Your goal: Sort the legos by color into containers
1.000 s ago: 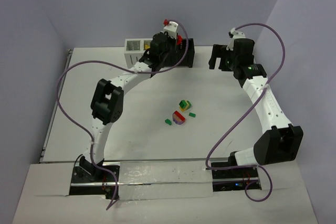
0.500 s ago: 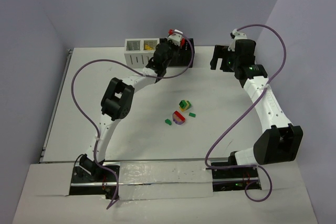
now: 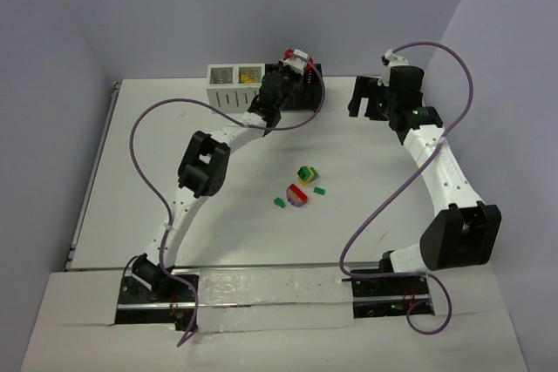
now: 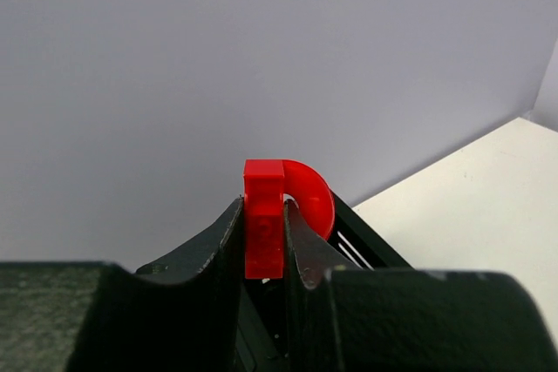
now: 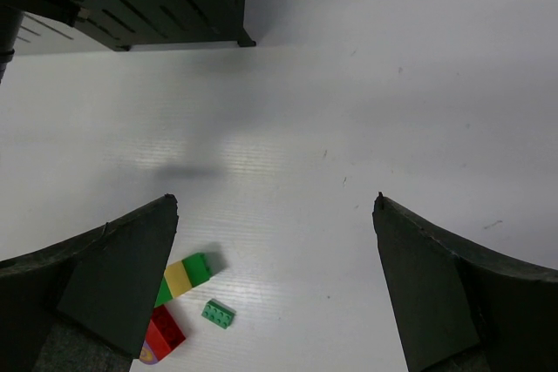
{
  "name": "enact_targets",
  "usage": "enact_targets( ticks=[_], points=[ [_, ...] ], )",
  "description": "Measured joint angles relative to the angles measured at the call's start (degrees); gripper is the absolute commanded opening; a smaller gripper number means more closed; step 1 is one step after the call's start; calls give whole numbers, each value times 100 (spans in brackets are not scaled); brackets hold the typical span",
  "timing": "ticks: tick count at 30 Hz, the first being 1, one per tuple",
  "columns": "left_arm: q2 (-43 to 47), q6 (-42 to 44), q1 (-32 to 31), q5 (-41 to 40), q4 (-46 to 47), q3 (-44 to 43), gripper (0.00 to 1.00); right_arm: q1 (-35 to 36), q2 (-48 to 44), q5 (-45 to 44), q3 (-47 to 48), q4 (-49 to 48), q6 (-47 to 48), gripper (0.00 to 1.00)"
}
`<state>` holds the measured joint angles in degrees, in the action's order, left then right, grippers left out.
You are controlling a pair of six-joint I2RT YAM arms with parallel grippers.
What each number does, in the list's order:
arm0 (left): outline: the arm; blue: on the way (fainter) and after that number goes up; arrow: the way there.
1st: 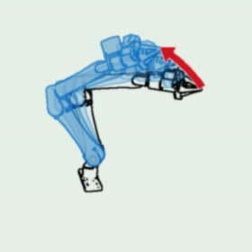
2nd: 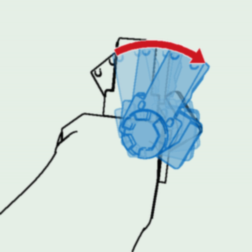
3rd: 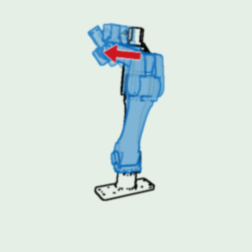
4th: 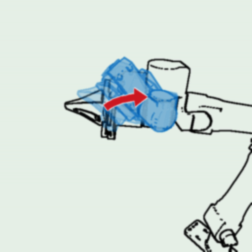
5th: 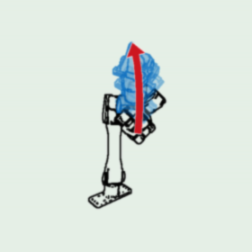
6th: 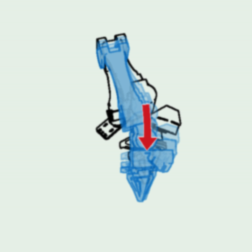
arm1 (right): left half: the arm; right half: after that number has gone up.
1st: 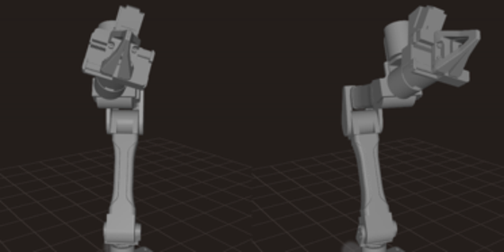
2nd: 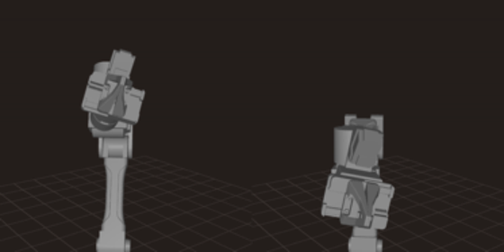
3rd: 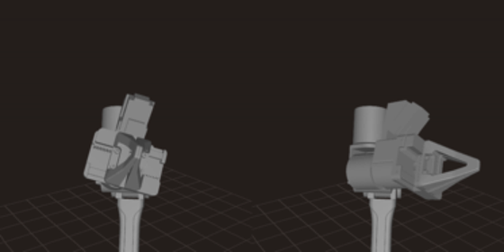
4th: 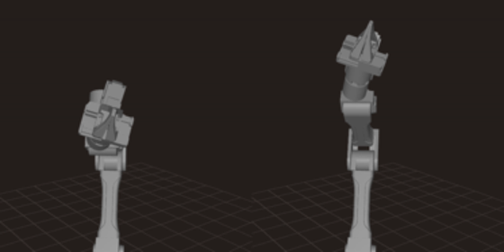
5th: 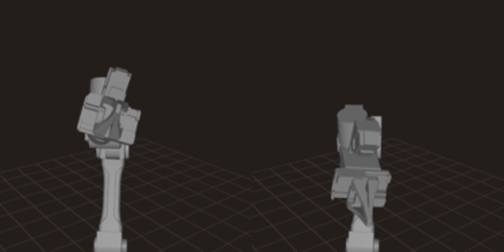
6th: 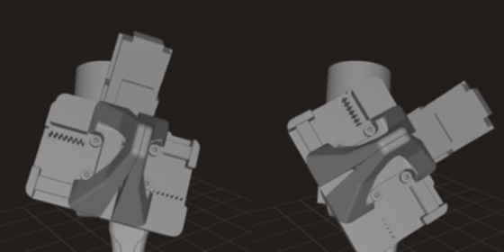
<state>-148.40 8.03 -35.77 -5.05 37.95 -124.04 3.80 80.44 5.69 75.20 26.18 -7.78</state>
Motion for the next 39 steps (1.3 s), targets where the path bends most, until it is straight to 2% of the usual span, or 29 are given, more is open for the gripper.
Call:
enact_targets(
  ticks=[3, 6, 9, 12, 24, 27, 31, 35, 39],
  points=[
    [-238, 44, 0, 41, -18, -259, 33, -18, 2, 9, -48, -3, -10, 100],
    [-484, 91, 4, 58, -39, -589, 48, -51, 17, 39, -72, -1, -12, 100],
    [-574, 155, 15, 64, -44, -712, 58, -72, 22, 83, -72, -2, -14, 100],
    [-594, 193, 29, 65, -42, -735, 62, -79, 37, 131, -72, -3, -29, 100],
    [-365, 104, 96, 240, -296, -561, 65, -110, 70, 556, -76, 1, 122, 100],
    [343, -230, 153, 327, -722, 62, 67, -110, 61, 901, -104, 3, 317, 99],
    [1881, -921, 506, 646, -1572, 995, 71, -42, 0, 1428, -236, 132, 803, 99],
    [3657, -1314, 1470, 1725, -2792, 1646, 71, 383, -24, 1832, -258, 624, 1656, 97],
    [5574, -1390, 2499, 2318, -3486, 3064, 71, 1215, -55, 1964, -259, 1224, 2465, 92]
  ],
)
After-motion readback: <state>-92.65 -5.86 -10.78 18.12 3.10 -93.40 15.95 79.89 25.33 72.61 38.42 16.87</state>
